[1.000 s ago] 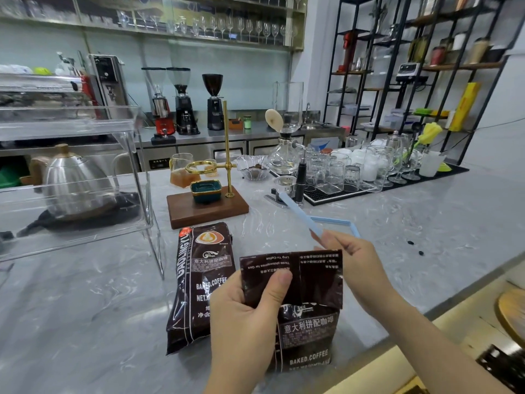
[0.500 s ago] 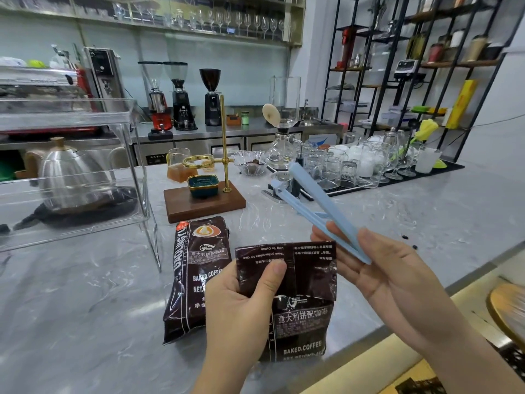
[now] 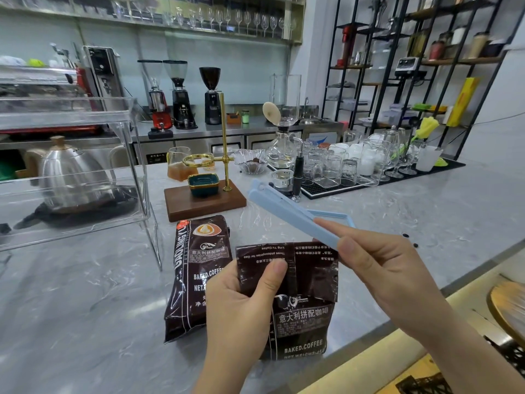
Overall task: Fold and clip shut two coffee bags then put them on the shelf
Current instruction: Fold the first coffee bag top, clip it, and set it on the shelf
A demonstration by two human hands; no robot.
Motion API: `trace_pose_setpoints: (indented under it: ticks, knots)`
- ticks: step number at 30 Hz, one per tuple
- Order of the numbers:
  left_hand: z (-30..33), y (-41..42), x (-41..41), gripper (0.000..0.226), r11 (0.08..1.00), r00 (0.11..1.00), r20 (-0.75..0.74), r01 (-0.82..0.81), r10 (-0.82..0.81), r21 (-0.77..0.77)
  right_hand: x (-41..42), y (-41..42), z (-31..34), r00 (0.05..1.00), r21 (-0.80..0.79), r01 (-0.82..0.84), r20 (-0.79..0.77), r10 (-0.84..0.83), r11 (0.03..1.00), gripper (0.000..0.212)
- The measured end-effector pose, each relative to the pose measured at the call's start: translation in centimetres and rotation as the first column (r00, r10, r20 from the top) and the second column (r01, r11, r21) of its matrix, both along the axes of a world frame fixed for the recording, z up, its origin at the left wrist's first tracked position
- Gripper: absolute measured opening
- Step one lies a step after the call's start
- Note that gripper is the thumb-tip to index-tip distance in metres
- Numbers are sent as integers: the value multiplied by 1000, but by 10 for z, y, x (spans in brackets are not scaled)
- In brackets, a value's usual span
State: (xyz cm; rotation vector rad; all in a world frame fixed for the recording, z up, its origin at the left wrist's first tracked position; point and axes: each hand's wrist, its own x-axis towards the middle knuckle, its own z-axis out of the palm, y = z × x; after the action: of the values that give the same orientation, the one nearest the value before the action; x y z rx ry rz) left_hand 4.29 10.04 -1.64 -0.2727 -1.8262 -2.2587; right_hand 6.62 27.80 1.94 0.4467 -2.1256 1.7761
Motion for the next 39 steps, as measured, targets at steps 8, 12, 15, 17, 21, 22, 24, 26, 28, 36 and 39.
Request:
trace_pose_setpoints:
  ticks: [8,12,15,17,21,22,24,26,28,36,39]
  knots:
    - [-1,-2,-1,19,1000,1000,2,28,-28,-14,-4,5,2,998,109,-43,-30,47,993,33]
    - [-1,-3,-2,22,999,999,-13,34,-35,-34,-5,5,1,998,138,-44,-34,50,989,35]
    - [-1,-3,-1,20,999,999,-35,35,-37,-30,-5,4,1,998,177,-48,-30,54,983,39]
    - [0,-3,-1,16,999,998,-47,41,-42,-24,-6,5,2,998,206,-50,-25,56,977,40]
    - [-1,-3,0,9,998,997,-46,61,-61,-2,-6,4,6,997,246,-76,6,77,966,42]
    - [-1,-3,0,9,998,997,-48,62,-61,4,-6,4,7,997,259,-75,9,75,963,41]
    - [0,-3,1,11,998,997,-48,63,-63,10,-5,5,10,998,294,-70,15,68,953,40]
    - [0,-2,1,11,998,997,-43,61,-61,21,-5,5,12,997,317,-72,29,66,946,39]
    - [0,-2,0,10,998,998,-41,58,-56,30,-4,6,14,998,340,-65,35,57,938,35]
    - [0,-1,0,13,997,993,-89,73,-72,17,-5,5,18,997,388,-62,60,42,920,32]
    - [-1,-2,0,14,996,991,-98,92,-89,21,-6,3,19,997,384,-70,59,51,921,32]
